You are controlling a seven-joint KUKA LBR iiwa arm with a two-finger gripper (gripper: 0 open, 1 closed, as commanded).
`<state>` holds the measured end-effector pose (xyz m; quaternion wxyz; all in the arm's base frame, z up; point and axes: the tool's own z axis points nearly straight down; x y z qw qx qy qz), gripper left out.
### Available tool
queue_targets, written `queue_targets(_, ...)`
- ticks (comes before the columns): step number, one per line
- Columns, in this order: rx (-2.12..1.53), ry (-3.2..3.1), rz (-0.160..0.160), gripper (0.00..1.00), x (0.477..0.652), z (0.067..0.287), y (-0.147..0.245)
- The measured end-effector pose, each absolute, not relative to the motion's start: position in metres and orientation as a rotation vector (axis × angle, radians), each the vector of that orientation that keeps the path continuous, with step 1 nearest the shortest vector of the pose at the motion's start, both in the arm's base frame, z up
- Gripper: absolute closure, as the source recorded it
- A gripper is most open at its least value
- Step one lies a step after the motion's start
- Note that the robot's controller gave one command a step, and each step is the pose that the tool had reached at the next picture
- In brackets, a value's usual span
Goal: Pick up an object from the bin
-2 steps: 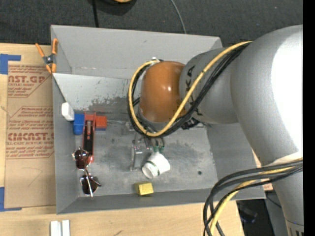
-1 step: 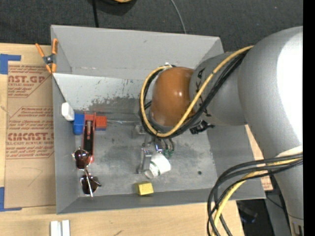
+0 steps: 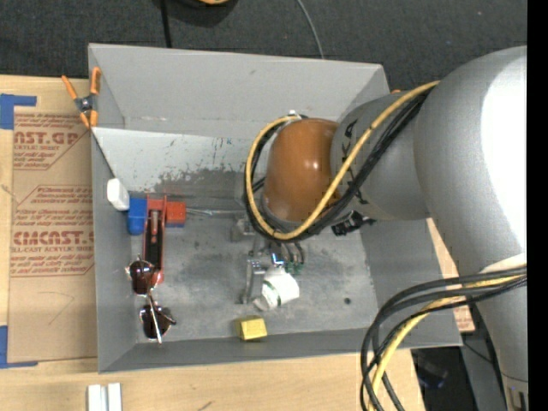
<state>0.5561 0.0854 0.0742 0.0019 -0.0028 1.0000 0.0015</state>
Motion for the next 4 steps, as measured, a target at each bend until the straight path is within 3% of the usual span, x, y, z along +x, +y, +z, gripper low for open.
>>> queue_targets(1,0.100,3.136,0.010,0.00,0.548,0.088,0.044)
queue_targets(2,0.040,3.137,0.003,0.00,0.525,0.079,0.010)
queue_targets(3,0.005,3.139,0.010,0.00,0.524,0.071,-0.011)
queue_targets(4,-0.063,3.137,0.004,0.00,0.522,0.080,-0.017)
